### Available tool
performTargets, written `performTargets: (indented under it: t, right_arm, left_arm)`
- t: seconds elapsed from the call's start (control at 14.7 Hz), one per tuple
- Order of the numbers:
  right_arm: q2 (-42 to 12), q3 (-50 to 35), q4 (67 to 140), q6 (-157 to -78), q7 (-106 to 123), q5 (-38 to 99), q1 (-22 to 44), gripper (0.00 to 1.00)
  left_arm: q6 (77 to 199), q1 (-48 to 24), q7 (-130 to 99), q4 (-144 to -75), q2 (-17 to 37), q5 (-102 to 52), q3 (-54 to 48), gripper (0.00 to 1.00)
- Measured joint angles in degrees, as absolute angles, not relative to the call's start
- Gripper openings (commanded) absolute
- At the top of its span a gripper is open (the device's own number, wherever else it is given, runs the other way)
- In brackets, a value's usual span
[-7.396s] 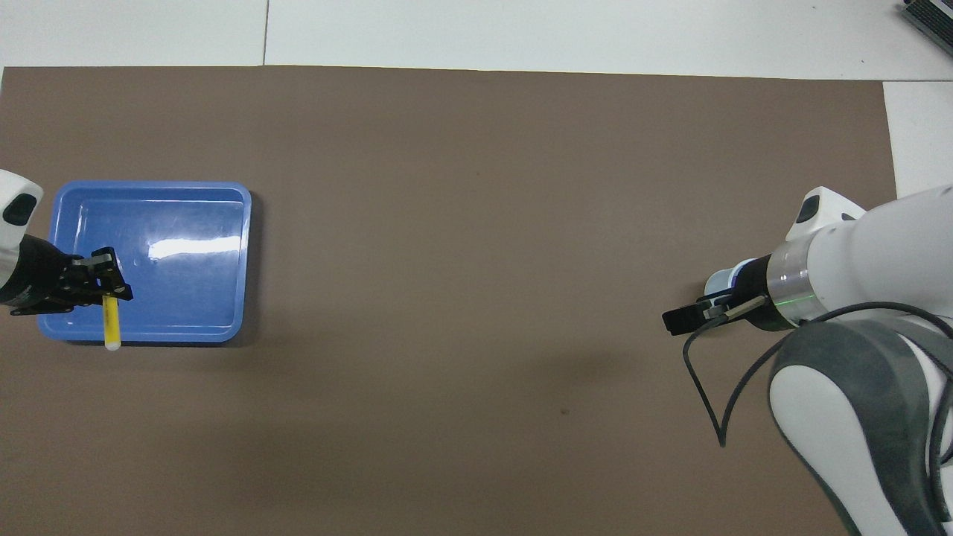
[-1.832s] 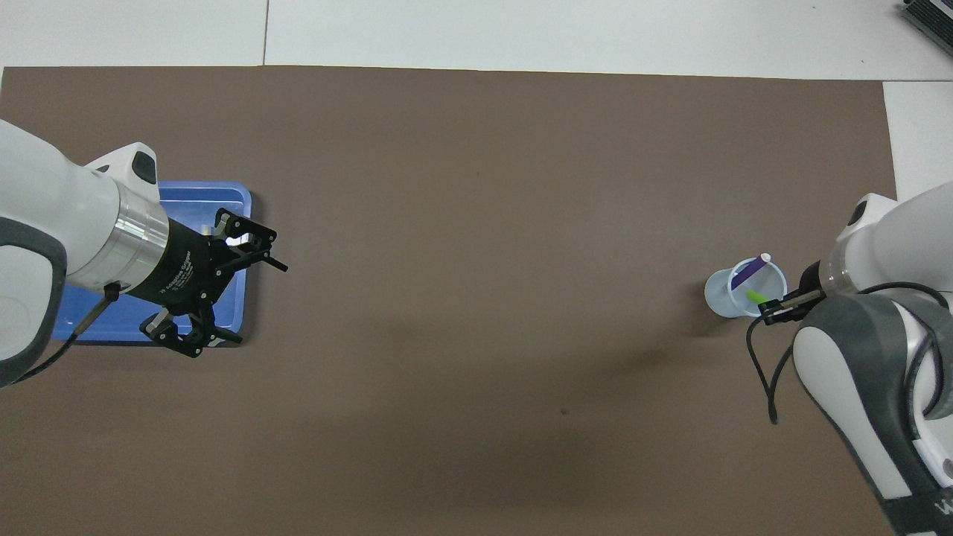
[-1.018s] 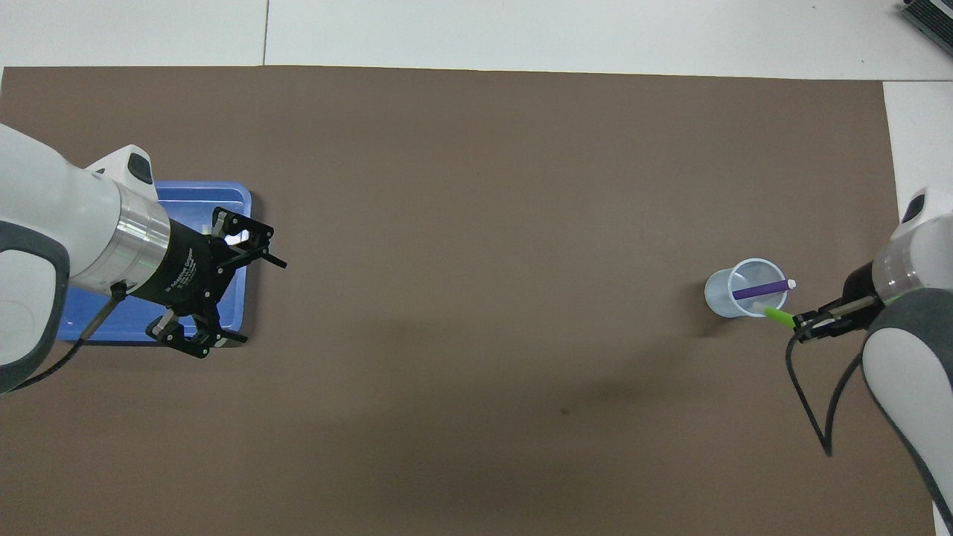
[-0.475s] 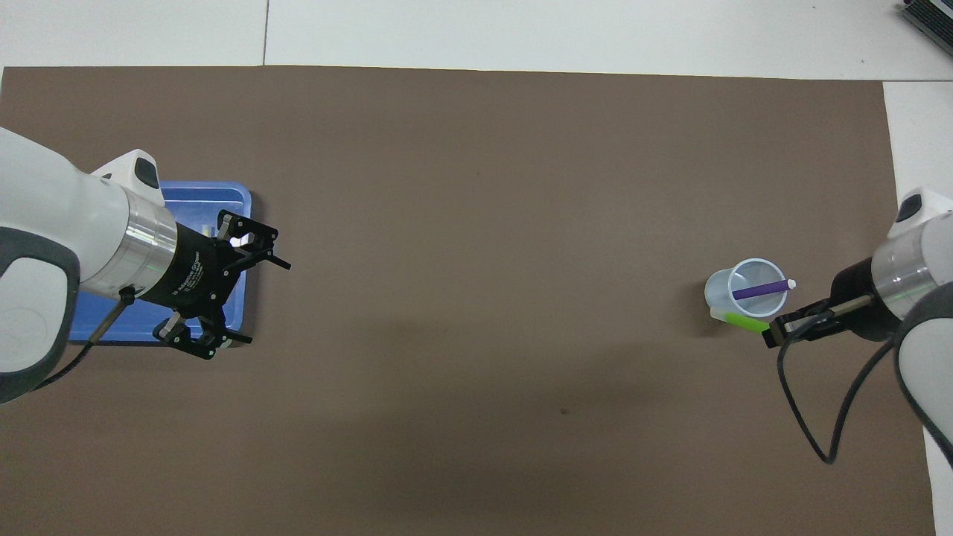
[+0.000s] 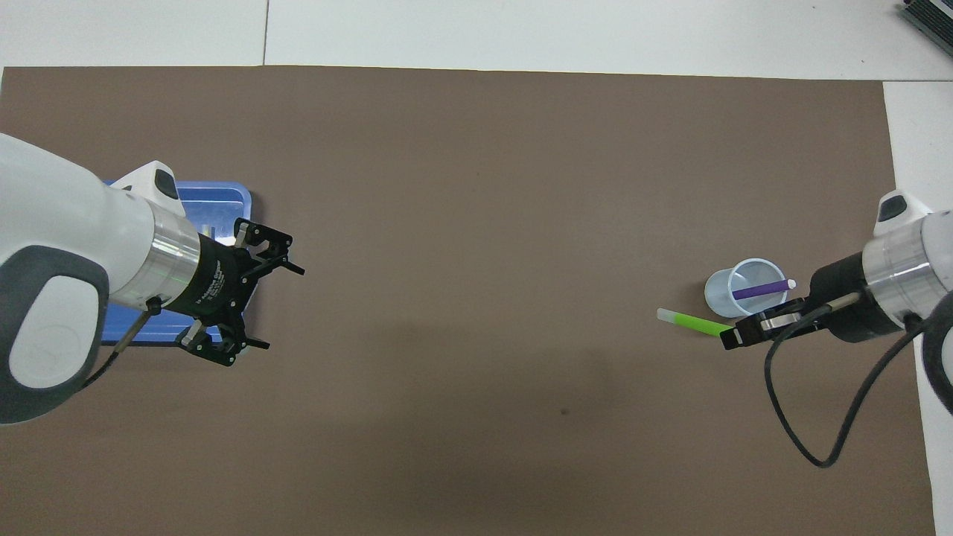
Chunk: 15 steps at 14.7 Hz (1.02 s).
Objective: Right arm passes pens to left for tray arrangement
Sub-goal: 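Lift the green pen while the left gripper moves toward it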
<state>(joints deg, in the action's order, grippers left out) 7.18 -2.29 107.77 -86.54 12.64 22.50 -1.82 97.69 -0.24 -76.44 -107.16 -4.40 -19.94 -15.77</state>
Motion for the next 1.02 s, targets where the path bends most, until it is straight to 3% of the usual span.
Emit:
performTargets:
  t: [1.02]
  right_arm:
    - [7.18, -2.94, 107.76, -85.82, 12.64, 42.09, -1.19, 0.0]
  left_arm:
    - [115.78, -15.92, -99.67, -109.57, -4.51, -26.06, -16.09, 1.0]
